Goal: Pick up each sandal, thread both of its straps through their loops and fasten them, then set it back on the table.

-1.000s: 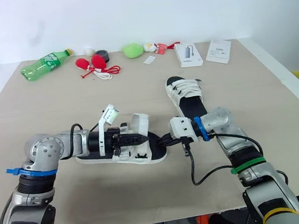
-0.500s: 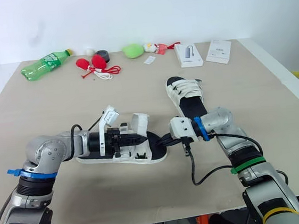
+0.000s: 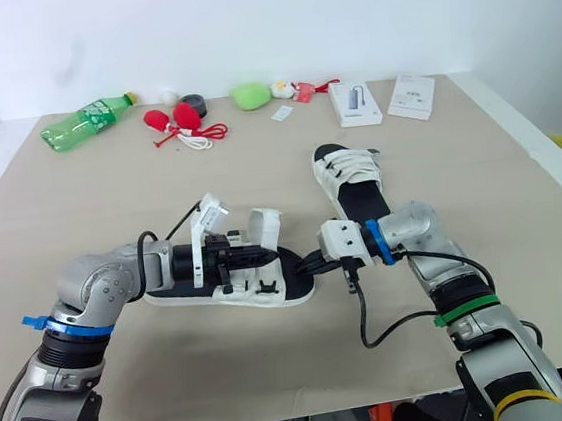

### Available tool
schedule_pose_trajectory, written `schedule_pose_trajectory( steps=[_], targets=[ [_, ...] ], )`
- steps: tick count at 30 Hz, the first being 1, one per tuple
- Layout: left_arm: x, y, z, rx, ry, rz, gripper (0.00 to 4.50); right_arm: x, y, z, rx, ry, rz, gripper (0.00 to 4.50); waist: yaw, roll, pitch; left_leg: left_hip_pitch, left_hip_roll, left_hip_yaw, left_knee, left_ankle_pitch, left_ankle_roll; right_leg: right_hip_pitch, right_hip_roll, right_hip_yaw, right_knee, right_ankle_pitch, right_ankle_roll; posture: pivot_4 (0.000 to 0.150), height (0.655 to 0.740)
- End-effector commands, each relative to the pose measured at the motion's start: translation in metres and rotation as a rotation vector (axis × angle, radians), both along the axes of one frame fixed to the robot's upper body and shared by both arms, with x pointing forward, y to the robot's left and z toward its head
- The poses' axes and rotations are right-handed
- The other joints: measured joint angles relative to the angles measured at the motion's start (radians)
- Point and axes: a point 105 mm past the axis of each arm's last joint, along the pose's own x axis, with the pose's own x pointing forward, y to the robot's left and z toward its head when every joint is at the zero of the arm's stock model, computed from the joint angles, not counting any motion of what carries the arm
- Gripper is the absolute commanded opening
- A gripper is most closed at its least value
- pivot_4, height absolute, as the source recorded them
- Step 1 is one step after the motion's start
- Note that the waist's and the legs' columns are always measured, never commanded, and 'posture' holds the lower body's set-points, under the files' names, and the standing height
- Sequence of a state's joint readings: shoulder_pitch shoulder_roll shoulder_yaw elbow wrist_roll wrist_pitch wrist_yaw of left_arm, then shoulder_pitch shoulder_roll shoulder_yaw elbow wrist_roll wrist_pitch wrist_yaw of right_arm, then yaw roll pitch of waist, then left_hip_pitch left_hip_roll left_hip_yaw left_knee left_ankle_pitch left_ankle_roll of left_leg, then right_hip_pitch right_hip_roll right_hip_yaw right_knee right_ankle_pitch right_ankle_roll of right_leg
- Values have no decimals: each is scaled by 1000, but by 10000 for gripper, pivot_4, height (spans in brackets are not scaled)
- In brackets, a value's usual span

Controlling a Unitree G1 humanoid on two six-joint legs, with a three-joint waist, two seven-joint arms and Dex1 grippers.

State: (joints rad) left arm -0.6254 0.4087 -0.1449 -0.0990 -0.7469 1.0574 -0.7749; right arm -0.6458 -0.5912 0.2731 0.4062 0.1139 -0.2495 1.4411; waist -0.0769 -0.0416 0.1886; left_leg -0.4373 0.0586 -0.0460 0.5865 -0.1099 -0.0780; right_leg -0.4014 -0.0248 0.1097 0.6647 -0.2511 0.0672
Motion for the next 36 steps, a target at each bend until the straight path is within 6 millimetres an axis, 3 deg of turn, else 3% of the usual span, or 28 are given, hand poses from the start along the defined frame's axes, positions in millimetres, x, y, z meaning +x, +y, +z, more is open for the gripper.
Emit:
schedule_pose_trajectory(
  steps=[1, 12, 19, 29, 33, 36],
  targets=[
    [-6, -3, 7, 2, -50, -36, 604, -5, -2, -18, -65, 54, 6, 0, 0, 0, 0, 0, 0, 0, 0, 0, 0, 0, 0, 0, 0, 0, 0, 1500, 7400],
    [-14, -1, -5, 81, -130, -82, 604, -4, -1, -17, -62, 50, 5, 0, 0, 0, 0, 0, 0, 0, 0, 0, 0, 0, 0, 0, 0, 0, 0, 1500, 7400],
    [-31, -9, 11, -13, -181, -177, 604, -3, 0, -16, -62, 49, 5, 0, 0, 0, 0, 0, 0, 0, 0, 0, 0, 0, 0, 0, 0, 0, 0, 1500, 7400],
    [-43, -5, 8, -5, -102, -228, 604, -2, -1, -15, -69, 48, 9, 0, -1, 0, 0, 0, 0, 0, -1, 0, 0, -1, 0, 0, 0, 0, 0, 1500, 7400],
    [-31, 1, 2, 51, -161, -163, 10061, -2, 0, -15, -69, 48, 13, 0, -1, 0, 0, 0, 0, 0, -1, 0, 0, -1, 0, 0, 0, 0, 0, 1500, 7400],
    [-24, 5, 10, 57, -211, -151, 23498, -1, 1, -15, -68, 48, 15, 0, -1, 0, 0, 0, 0, 0, -1, 0, 0, -1, 0, 0, 0, 0, 0, 1500, 7400]
  ],
)
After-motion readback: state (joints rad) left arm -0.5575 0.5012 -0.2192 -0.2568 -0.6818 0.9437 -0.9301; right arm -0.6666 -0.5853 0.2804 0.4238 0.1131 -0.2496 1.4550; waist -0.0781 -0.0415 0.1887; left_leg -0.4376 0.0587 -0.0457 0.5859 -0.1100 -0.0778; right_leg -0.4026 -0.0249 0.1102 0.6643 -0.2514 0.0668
